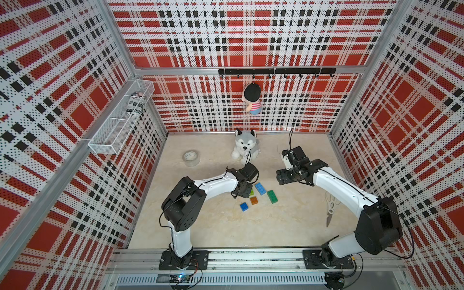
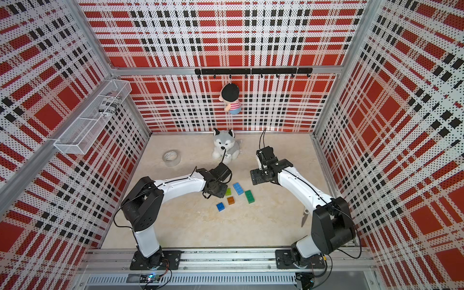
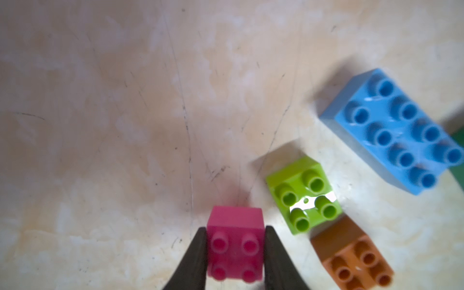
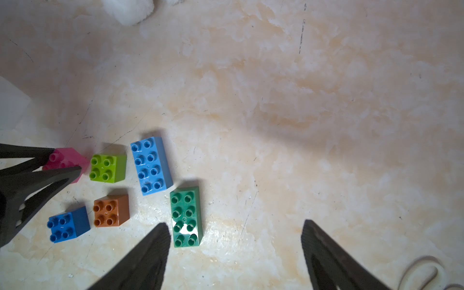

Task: Assemble the letter p with lego
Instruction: Pick up the lego brick from the center of the board, then place the lego brick at the center of the board.

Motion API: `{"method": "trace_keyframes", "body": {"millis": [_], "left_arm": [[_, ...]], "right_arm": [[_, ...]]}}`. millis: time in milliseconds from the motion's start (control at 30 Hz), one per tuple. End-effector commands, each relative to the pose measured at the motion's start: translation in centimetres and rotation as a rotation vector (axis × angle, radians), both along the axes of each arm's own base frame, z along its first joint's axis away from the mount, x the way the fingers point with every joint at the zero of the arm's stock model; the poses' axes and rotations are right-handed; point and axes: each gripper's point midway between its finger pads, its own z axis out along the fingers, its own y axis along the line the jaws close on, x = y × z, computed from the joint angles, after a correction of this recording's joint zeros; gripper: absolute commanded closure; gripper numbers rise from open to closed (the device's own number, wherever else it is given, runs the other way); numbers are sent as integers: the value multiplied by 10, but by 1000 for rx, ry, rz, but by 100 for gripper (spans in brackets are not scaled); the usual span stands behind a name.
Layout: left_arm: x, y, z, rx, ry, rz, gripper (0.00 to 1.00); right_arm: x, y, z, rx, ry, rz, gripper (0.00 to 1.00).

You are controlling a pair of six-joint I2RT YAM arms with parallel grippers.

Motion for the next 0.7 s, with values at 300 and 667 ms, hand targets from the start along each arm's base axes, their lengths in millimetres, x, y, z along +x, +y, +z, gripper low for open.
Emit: {"method": "trace_keyframes", "body": {"millis": [300,667], "left_arm": [[-21,-25,44,-27,-71,-63,80],[-57,-27,45,0,-48,-216,80]], "right_arm": [[-7,0,7,6,-12,11,14],[-8,0,9,9,-17,11,14]]}}
